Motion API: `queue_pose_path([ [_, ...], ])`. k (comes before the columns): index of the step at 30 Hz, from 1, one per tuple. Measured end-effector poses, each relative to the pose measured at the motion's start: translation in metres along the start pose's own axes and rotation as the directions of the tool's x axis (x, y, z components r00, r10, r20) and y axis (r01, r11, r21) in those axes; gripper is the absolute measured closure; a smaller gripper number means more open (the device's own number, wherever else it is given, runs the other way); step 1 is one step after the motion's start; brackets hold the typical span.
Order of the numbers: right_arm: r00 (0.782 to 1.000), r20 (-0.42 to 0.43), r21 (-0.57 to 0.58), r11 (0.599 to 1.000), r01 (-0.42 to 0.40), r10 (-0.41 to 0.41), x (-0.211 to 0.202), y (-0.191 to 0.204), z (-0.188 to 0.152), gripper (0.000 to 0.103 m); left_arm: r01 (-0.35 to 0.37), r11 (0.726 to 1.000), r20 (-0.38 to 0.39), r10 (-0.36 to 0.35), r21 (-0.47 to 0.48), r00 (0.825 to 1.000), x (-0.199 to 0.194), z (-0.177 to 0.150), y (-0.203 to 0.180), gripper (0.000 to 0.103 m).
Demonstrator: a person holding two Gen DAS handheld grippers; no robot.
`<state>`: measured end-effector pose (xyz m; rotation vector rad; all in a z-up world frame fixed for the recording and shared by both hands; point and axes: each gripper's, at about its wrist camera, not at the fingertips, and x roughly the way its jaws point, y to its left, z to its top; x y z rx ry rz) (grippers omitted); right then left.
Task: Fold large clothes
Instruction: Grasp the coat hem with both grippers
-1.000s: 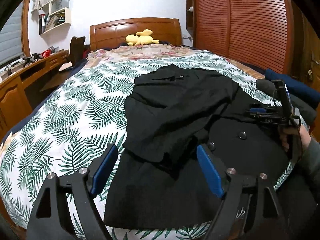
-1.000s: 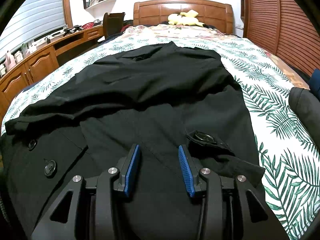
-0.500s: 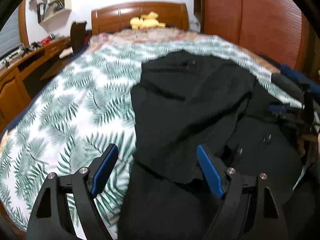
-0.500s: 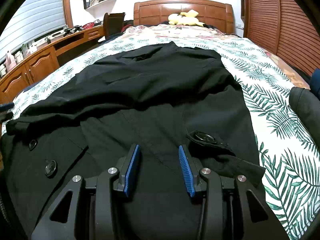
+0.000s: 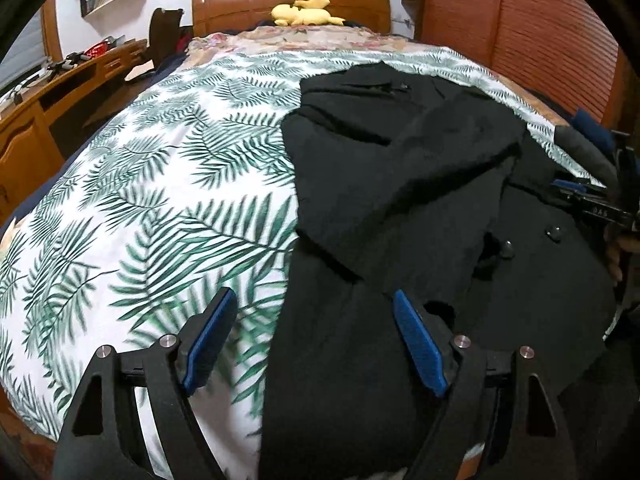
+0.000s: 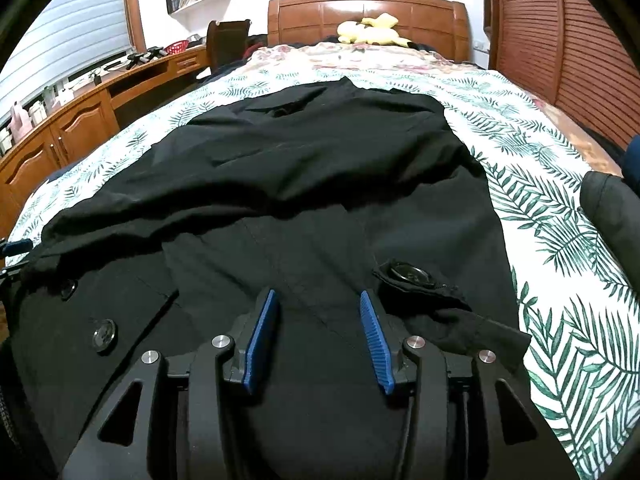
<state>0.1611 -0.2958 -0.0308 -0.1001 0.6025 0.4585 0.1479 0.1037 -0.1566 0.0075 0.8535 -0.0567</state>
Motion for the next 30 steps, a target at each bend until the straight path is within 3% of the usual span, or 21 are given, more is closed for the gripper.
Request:
queue_pose_path([
  [4, 1.0, 0.0, -0.008, 1.0, -0.018, 0.018, -0.022, -0.004, 0.002, 0.057, 0.015, 1.0, 0.019, -0.015, -0.012, 1.0, -0.019, -0.007, 0.011, 0.049],
  [8, 1.0, 0.013, -0.007, 1.0, -0.001, 0.001, -0.061, -0.017, -0.003, 0.057, 0.023, 1.0, 0.029, -0.022, -0.015, 0.999, -0.03, -0.014, 0.017, 0.057],
  [17, 0.994, -0.089, 0.043, 0.997, 0.069, -0.065, -0.105, -0.055, -0.052, 0.057, 0.051, 0.999, 0.037, -0.051, -0.012, 0.998, -0.036, -0.026, 0.01, 0.057],
  [27, 0.989, -0.151, 0.013, 1.0, 0.014, -0.012, -0.108, -0.044, -0.076, 0.057, 0.054, 0.998, 0.015, -0.053, -0.023, 0.998, -0.026, -0.035, 0.011, 0.057],
  [29, 0.991, -0.135, 0.021, 1.0, -0.017, 0.02, -0.11, -0.043, -0.073, 0.068, 0.054, 0.998, 0.017, -0.053, -0.024, 0.998, -0.026, -0.037, 0.011, 0.057],
  [30, 0.992, -0.118, 0.025, 0.999, -0.04, 0.043, -0.114, -0.042, -0.072, 0.068, 0.055, 0.998, 0.019, -0.054, -0.025, 0.998, -0.026, -0.037, 0.011, 0.057],
])
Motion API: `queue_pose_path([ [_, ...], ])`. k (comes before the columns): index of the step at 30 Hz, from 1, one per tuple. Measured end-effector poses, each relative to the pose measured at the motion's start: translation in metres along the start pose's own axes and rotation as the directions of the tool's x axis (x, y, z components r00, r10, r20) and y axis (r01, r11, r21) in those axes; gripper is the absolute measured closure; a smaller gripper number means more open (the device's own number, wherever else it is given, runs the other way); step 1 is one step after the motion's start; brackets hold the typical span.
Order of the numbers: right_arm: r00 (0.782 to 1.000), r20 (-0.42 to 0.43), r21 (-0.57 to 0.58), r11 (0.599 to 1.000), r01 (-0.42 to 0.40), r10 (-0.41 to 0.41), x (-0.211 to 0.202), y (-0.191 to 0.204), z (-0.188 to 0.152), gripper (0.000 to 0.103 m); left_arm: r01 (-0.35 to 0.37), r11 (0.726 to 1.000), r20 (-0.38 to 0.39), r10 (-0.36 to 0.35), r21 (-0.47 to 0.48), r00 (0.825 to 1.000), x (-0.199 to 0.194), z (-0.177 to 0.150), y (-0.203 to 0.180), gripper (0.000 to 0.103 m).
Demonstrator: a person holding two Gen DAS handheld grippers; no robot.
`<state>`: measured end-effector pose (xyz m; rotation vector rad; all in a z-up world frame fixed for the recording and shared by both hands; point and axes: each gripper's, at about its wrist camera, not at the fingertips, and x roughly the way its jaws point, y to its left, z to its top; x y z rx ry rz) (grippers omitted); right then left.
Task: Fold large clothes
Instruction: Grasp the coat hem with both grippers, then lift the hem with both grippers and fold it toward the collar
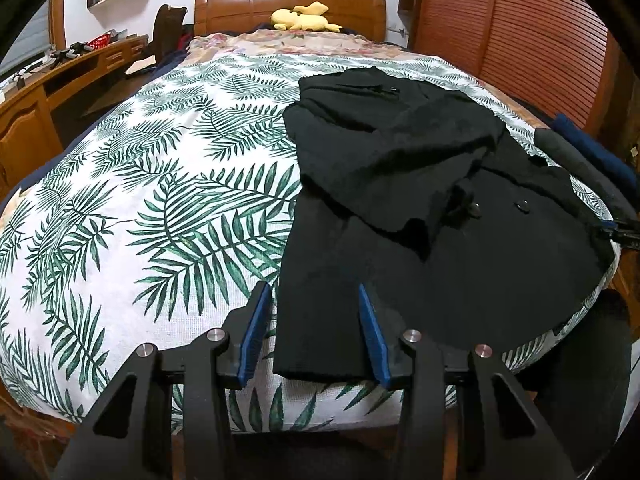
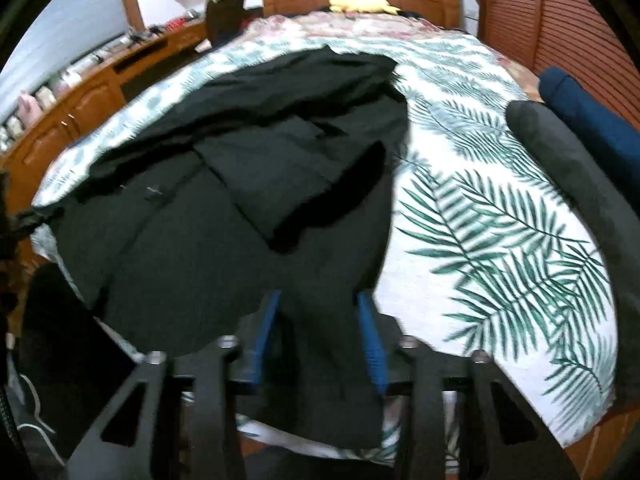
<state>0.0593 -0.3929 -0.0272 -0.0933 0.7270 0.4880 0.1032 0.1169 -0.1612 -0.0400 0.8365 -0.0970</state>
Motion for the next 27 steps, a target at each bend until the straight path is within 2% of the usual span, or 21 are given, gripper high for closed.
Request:
queue_pose_path([
  [2, 0.999, 0.044, 0.0, 1.0, -0.025, 0.025, -0.008, 0.003, 0.002, 0.068, 0.002, 1.0, 0.001, -0.002, 0.0, 1.0, -0.001, -0.001, 0.0, 0.057],
  [5, 0.999, 0.054, -0.009, 1.0, -0.004, 0.004, -0.012, 0.004, 0.001, 0.068, 0.005, 1.0, 0.003, -0.005, -0.005, 1.0, -0.001, -0.001, 0.001, 0.057],
  [12, 0.999, 0.032, 0.008, 0.999, 0.035, -0.035, -0.008, -0.004, -0.002, 0.068, 0.012, 1.0, 0.009, -0.012, -0.024, 1.0, 0.0, -0.002, 0.002, 0.057],
  [14, 0.999, 0.026, 0.014, 0.999, 0.038, -0.038, -0.01, -0.006, -0.003, 0.068, 0.014, 1.0, 0.006, -0.014, -0.02, 1.0, 0.0, -0.001, 0.001, 0.064],
  [17, 0.998, 0.007, 0.029, 0.998, 0.055, -0.055, -0.008, -0.009, -0.004, 0.068, 0.012, 1.0, -0.003, -0.012, -0.02, 1.0, 0.001, -0.001, 0.0, 0.065],
  [20, 0.999, -0.013, 0.042, 0.999, 0.03, -0.029, 0.001, -0.011, -0.011, 0.067, 0.003, 1.0, -0.011, -0.004, -0.03, 1.0, 0.003, 0.0, -0.001, 0.065],
  [24, 1.0, 0.007, -0.008, 1.0, 0.007, -0.007, 0.005, -0.006, -0.013, 0.067, -0.022, 0.999, -0.017, 0.021, -0.049, 1.0, 0.004, -0.002, -0.004, 0.065],
  [25, 1.0, 0.012, -0.022, 1.0, -0.01, 0.011, 0.004, -0.005, -0.014, 0.072, -0.035, 0.998, -0.021, 0.034, -0.056, 0.999, 0.004, -0.002, -0.005, 0.065],
  [26, 0.999, 0.018, -0.038, 0.999, -0.03, 0.03, 0.005, -0.002, -0.014, 0.087, -0.045, 0.997, -0.024, 0.044, -0.058, 0.999, 0.004, -0.001, -0.007, 0.067],
  [27, 0.999, 0.025, -0.05, 0.998, -0.046, 0.047, 0.005, 0.0, -0.013, 0.09, -0.051, 0.997, -0.027, 0.049, -0.057, 0.998, 0.004, -0.001, -0.009, 0.072],
])
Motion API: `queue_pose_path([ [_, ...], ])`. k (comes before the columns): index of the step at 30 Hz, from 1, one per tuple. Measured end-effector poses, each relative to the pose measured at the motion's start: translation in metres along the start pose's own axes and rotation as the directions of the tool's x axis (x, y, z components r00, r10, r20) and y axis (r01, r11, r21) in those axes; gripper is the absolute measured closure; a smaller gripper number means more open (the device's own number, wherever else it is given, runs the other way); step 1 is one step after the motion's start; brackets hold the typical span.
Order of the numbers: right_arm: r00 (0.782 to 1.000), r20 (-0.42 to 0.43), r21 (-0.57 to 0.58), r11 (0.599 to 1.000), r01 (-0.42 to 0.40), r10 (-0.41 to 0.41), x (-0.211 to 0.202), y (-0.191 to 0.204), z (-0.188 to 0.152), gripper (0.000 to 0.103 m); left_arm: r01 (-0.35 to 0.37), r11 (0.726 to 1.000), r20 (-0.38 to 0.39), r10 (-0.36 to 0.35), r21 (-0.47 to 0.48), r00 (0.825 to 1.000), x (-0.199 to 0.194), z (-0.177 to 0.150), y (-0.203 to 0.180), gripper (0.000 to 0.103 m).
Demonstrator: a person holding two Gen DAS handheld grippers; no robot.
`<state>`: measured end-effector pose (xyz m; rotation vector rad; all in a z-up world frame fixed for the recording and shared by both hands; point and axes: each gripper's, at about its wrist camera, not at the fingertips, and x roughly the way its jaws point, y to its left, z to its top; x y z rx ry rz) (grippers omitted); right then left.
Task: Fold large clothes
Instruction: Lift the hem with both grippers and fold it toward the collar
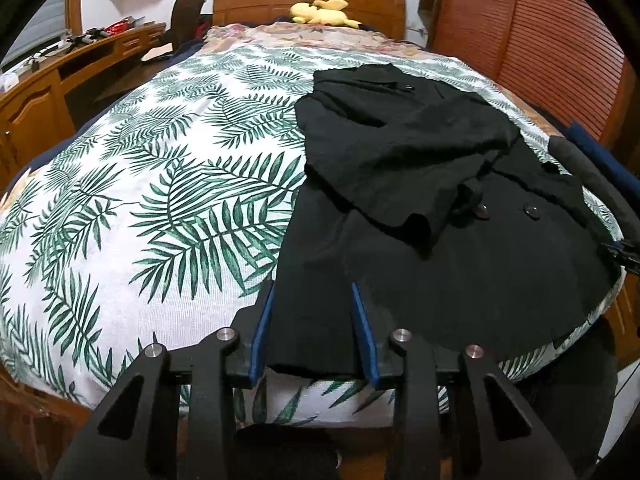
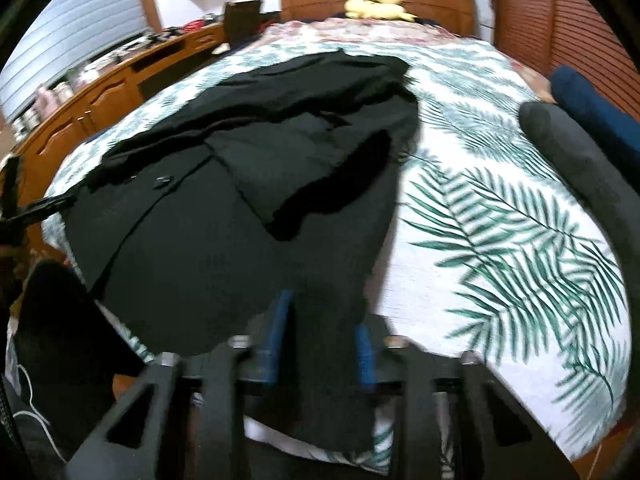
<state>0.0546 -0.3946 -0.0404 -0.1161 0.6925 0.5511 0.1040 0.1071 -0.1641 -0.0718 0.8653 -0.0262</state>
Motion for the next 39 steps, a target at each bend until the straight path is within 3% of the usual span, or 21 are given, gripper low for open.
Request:
queue_pose_path([
  [1, 1.0, 0.011, -0.011, 1.0, -0.016, 0.016, 0.0, 0.0, 0.0, 0.092, -0.008, 1.0, -0.001, 0.008, 0.002, 1.0, -0.001, 0.0, -0.003, 0.086],
  [4, 0.998, 0.03, -0.027, 0.999, -0.046, 0.047, 0.005, -0.006, 0.0, 0.096, -0.027, 0.999, -0.004, 0.027, -0.021, 1.0, -0.006, 0.003, -0.009, 0.097],
  [8, 0.994, 0.05, -0.01, 0.995, -0.098, 0.099, 0.005, -0.017, 0.004, 0.098, -0.046, 0.999, 0.038, 0.047, -0.006, 0.998, -0.024, 0.011, -0.019, 0.098],
  [15, 0.978, 0.177, 0.031, 0.992, -0.12, 0.113, -0.022, -0.021, 0.038, 0.099, 0.011, 1.0, 0.136, -0.012, 0.011, 0.991, -0.061, 0.029, -0.017, 0.098],
  [21, 0.968, 0.25, 0.051, 0.997, -0.05, 0.036, -0.059, -0.008, 0.059, 0.099, 0.078, 0.995, 0.195, -0.09, 0.066, 0.977, -0.089, 0.041, -0.009, 0.098],
  [31, 0.957, 0.272, 0.083, 0.993, 0.086, -0.105, -0.134, 0.024, 0.037, 0.099, 0.178, 0.971, 0.302, -0.219, 0.16, 0.928, -0.156, 0.064, 0.011, 0.098],
  [39, 0.938, 0.305, 0.108, 0.985, 0.138, -0.165, -0.182, 0.052, 0.017, 0.099, 0.223, 0.946, 0.319, -0.292, 0.234, 0.902, -0.185, 0.081, 0.004, 0.098],
])
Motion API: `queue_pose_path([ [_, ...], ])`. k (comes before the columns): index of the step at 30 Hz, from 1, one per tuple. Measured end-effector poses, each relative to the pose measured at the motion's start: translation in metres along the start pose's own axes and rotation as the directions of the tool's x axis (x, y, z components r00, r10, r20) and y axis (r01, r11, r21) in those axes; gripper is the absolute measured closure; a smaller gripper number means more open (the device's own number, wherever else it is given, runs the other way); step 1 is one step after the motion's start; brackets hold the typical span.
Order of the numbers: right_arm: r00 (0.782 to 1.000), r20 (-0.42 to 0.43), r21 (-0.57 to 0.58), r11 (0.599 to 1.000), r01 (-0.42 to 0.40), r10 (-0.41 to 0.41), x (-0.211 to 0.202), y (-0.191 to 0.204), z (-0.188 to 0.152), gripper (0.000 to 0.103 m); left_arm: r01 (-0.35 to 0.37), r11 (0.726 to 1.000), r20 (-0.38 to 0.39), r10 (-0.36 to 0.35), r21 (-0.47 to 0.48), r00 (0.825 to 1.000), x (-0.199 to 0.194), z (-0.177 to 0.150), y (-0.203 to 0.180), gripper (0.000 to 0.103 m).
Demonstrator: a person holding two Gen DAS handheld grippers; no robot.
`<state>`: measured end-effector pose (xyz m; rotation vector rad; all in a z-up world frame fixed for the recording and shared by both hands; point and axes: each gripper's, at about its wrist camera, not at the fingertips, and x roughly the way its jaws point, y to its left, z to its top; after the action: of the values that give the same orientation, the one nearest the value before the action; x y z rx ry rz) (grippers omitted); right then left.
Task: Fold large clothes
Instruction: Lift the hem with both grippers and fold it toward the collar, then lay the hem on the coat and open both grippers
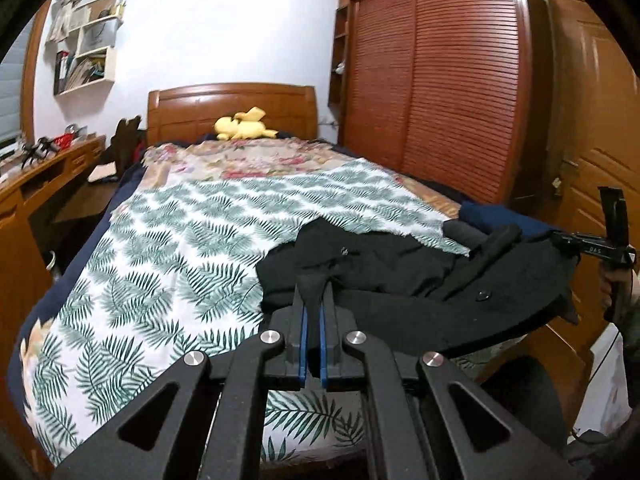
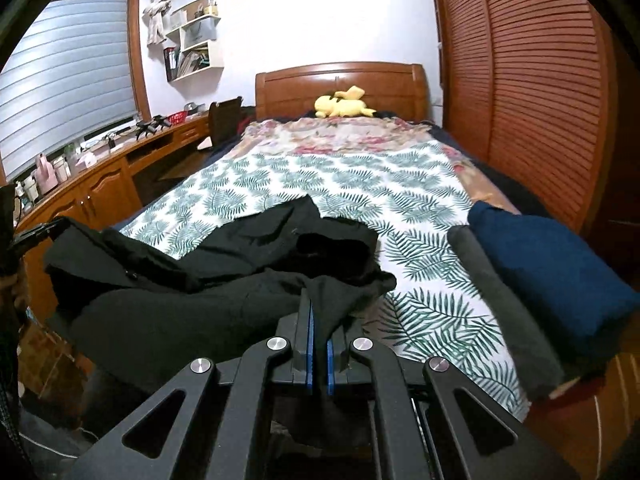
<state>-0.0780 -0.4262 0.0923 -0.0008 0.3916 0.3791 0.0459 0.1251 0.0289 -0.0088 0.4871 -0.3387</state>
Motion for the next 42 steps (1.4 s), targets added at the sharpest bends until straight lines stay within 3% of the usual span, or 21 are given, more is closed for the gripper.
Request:
queue_pose_path([
  [8, 0.999, 0.034, -0.038, 0.999, 0.004, -0.003, -0.046, 0.002, -0.024, 0.099, 0.0, 1.0, 0.065, -0.001, 0.007, 0.998, -0.037, -0.008, -0.027, 0.098],
  [14, 0.999, -0.007, -0.075, 0.996, -0.042, 0.042, -0.035, -0.011, -0.022, 0.099, -0.039, 0.998, 0.044, 0.041, -0.05, 0.998, -0.035, -0.026, -0.031, 0.098],
  [26, 0.997, -0.043, -0.061, 0.996, -0.067, 0.065, 0.092, -0.039, 0.051, 0.099, -0.13, 0.989, -0.088, 0.124, -0.064, 0.988, 0.065, 0.011, 0.011, 0.098],
  [35, 0.998, -0.061, -0.053, 0.999, -0.004, 0.001, 0.225, -0.063, 0.116, 0.099, -0.172, 0.983, -0.101, 0.165, -0.062, 0.981, 0.17, 0.061, 0.046, 0.098],
  [42, 0.99, -0.119, -0.07, 0.996, 0.061, -0.069, 0.321, -0.064, 0.144, 0.099, -0.211, 0.976, -0.124, 0.204, -0.048, 0.971, 0.242, 0.088, 0.067, 0.098],
])
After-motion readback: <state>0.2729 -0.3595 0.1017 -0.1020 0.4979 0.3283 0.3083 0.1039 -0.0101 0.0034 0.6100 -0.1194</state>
